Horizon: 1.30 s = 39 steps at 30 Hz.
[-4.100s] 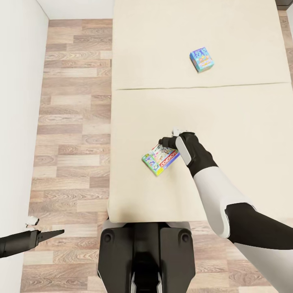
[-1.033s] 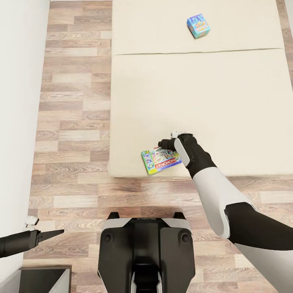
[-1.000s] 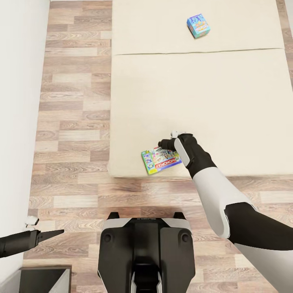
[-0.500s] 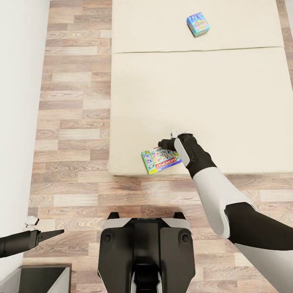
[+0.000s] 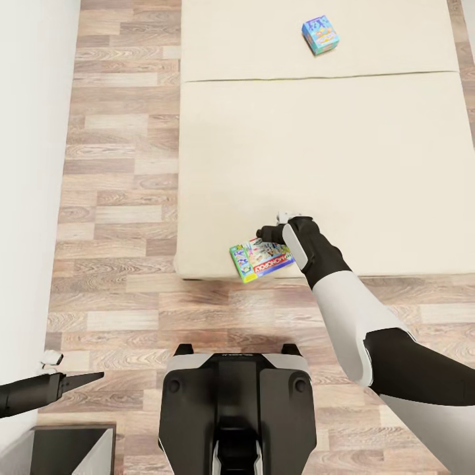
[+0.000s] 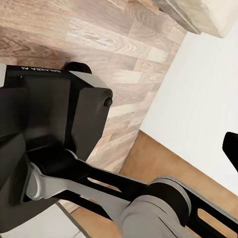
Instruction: Put all the toys in the child's room - the three board games (two on the bed and one on the table), the two jigsaw puzzles on the table, and the tennis ball on the table - inside the toy box on the table in the child's room.
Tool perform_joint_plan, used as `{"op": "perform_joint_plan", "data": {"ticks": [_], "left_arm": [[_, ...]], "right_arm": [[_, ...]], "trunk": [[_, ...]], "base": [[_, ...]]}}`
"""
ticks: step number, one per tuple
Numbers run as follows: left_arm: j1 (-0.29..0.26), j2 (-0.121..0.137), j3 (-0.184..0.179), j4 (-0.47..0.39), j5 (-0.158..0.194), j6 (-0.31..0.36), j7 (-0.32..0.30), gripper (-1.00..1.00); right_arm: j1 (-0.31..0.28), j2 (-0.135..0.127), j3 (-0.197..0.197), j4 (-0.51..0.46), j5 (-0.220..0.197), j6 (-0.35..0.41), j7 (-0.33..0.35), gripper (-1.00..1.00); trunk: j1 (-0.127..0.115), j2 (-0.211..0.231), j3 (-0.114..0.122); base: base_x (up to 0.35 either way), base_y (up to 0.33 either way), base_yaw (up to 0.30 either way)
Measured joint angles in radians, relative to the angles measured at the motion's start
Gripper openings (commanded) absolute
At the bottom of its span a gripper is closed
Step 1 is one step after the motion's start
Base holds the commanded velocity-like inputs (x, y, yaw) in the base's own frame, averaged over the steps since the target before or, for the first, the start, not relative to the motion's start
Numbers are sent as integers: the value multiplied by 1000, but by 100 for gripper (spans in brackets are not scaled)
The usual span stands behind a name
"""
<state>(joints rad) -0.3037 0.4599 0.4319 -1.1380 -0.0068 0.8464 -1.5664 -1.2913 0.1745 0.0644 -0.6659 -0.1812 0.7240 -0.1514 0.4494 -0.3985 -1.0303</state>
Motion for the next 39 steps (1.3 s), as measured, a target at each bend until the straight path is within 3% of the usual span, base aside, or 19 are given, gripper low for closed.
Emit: {"op": "perform_joint_plan", "data": {"ticks": [39], "left_arm": [[0,0,0,0,0,-1,0,100]], "right_arm": [[0,0,1,0,0,-6,0,100]], "trunk": [[0,0,0]], "base": [[-36,0,0]]}}
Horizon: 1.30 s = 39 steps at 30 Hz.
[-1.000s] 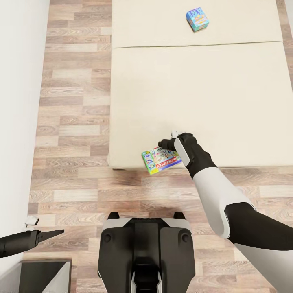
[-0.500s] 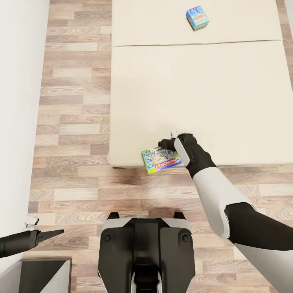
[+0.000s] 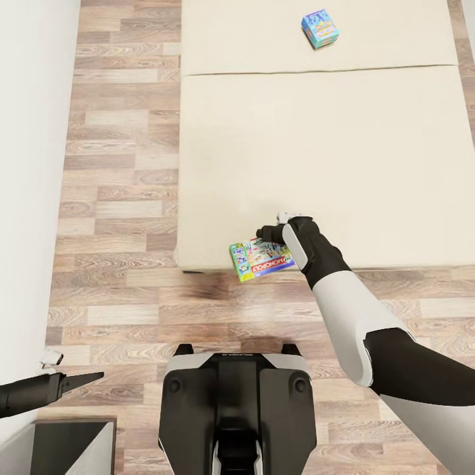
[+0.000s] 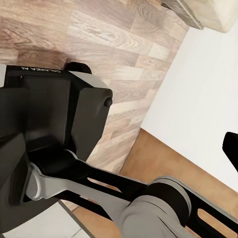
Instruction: Put all the toys in the child's room - the three board games (two on the bed and one on the table), the two jigsaw puzzles on the table, and the tennis ball on the table - inside the toy box on the table in the child's room.
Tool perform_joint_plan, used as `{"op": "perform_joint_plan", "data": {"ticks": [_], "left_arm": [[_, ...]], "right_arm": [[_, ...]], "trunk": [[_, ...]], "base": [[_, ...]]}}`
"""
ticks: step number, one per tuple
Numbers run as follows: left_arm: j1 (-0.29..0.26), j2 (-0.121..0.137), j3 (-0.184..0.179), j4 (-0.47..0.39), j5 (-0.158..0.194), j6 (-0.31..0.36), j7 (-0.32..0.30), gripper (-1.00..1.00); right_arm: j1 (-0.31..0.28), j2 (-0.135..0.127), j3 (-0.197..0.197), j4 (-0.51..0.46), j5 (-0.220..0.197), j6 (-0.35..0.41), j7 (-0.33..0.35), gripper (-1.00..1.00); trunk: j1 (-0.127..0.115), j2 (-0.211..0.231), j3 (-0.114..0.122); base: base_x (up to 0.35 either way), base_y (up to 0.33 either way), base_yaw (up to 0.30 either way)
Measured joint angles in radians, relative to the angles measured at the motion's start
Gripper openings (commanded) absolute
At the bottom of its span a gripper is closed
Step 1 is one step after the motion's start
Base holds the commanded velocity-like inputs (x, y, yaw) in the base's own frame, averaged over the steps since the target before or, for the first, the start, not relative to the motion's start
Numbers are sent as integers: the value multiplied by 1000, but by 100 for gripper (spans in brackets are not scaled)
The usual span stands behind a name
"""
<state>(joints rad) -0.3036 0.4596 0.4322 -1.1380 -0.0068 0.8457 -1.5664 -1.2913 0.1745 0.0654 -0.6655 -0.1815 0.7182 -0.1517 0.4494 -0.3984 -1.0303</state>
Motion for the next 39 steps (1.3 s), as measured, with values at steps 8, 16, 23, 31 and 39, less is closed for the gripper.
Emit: {"op": "perform_joint_plan", "data": {"ticks": [8,16,23,31,39], "left_arm": [[0,-1,-1,0,-1,0,0,100],[0,-1,0,0,0,1,0,100],[0,-1,0,0,0,1,0,100],[0,-1,0,0,0,1,0,100],[0,-1,0,0,0,1,0,100]], "right_arm": [[0,0,0,0,0,1,0,100],[0,0,0,0,0,1,0,100],[0,0,0,0,0,2,0,100],[0,0,0,0,0,3,0,100],[0,0,0,0,0,3,0,100]], "trunk": [[0,0,0],[0,0,0],[0,0,0],[0,0,0],[0,0,0]], "base": [[-38,0,0],[-6,0,0],[0,0,0],[-76,0,0],[-29,0,0]]}}
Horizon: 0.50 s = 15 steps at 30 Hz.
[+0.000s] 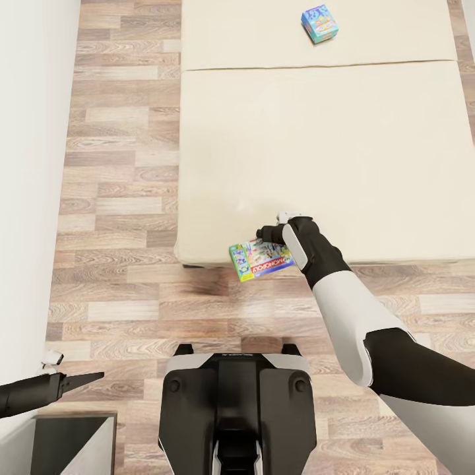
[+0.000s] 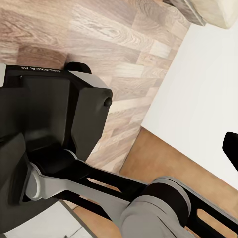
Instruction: Put all the toys in the child's room - the three board games (two on the bed and one on the table), the two jigsaw puzzles on the table, and the tennis ball on the table - inside the toy box on the table in the child's room.
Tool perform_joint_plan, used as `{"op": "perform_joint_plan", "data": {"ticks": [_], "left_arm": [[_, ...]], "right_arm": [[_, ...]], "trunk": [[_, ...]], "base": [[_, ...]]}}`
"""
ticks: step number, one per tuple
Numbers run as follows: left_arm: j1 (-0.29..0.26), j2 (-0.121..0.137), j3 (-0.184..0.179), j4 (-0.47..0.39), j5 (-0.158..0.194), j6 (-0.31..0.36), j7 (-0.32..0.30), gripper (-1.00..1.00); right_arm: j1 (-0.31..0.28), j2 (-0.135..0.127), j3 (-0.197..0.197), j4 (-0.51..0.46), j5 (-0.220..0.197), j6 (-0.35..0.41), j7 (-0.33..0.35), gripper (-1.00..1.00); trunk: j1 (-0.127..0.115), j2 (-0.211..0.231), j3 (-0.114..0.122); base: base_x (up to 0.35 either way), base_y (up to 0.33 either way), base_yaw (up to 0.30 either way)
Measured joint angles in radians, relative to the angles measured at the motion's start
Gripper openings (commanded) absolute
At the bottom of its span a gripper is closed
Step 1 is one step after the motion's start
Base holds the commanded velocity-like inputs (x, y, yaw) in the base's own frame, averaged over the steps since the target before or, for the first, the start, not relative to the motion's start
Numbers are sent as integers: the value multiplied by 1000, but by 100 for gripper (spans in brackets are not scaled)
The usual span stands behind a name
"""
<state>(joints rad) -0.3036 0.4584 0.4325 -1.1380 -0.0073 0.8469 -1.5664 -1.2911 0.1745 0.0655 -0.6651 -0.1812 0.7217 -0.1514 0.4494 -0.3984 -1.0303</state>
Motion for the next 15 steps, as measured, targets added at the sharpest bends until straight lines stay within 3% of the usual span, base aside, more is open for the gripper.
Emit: {"op": "perform_joint_plan", "data": {"ticks": [15], "left_arm": [[0,0,0,0,0,0,0,100]], "right_arm": [[1,0,0,-1,0,-1,0,100]], "trunk": [[0,0,0]], "base": [[-1,0,0]]}}
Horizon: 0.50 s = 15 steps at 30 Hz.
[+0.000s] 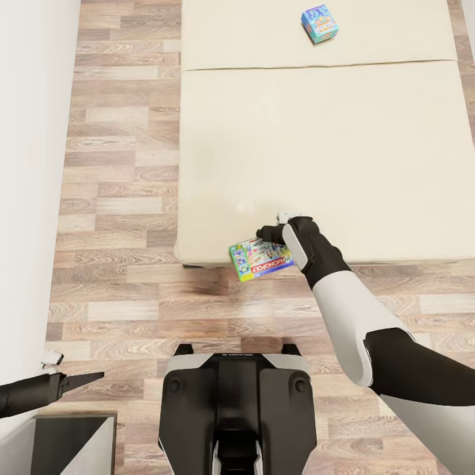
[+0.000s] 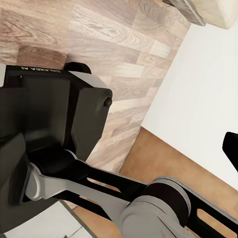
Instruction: Put all the toys in the child's room - the three board games (two on the bed and one on the table), the two jigsaw puzzles on the table, and the tennis ball on the table - inside the toy box on the table in the child's room.
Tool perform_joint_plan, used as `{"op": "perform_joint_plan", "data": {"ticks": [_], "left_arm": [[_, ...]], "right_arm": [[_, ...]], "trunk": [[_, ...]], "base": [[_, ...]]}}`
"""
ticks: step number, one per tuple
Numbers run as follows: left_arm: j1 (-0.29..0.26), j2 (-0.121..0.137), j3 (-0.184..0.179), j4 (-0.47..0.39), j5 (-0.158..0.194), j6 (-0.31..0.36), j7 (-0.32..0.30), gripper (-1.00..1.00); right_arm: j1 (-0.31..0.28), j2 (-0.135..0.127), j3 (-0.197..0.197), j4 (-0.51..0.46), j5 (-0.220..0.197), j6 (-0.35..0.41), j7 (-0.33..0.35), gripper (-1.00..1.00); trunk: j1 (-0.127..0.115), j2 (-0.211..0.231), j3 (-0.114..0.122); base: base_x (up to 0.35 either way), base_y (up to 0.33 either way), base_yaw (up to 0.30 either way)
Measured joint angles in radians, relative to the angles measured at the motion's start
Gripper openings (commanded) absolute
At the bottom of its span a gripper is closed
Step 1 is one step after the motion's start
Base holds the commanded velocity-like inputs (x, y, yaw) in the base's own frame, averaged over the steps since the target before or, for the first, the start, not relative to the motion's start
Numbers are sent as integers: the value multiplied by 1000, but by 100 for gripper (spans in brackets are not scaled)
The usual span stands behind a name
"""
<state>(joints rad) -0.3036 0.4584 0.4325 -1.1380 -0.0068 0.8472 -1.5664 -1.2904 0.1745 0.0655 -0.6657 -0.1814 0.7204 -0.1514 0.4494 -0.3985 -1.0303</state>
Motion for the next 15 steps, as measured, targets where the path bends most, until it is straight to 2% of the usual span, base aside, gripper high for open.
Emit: {"op": "perform_joint_plan", "data": {"ticks": [7,15], "left_arm": [[0,0,1,0,0,0,0,100],[0,0,2,0,0,0,0,100]], "right_arm": [[-1,0,-1,-3,-1,-1,0,100],[-1,0,-1,-91,-1,21,1,100]], "trunk": [[0,0,0],[0,0,0]], "base": [[0,0,0],[0,0,0]]}}
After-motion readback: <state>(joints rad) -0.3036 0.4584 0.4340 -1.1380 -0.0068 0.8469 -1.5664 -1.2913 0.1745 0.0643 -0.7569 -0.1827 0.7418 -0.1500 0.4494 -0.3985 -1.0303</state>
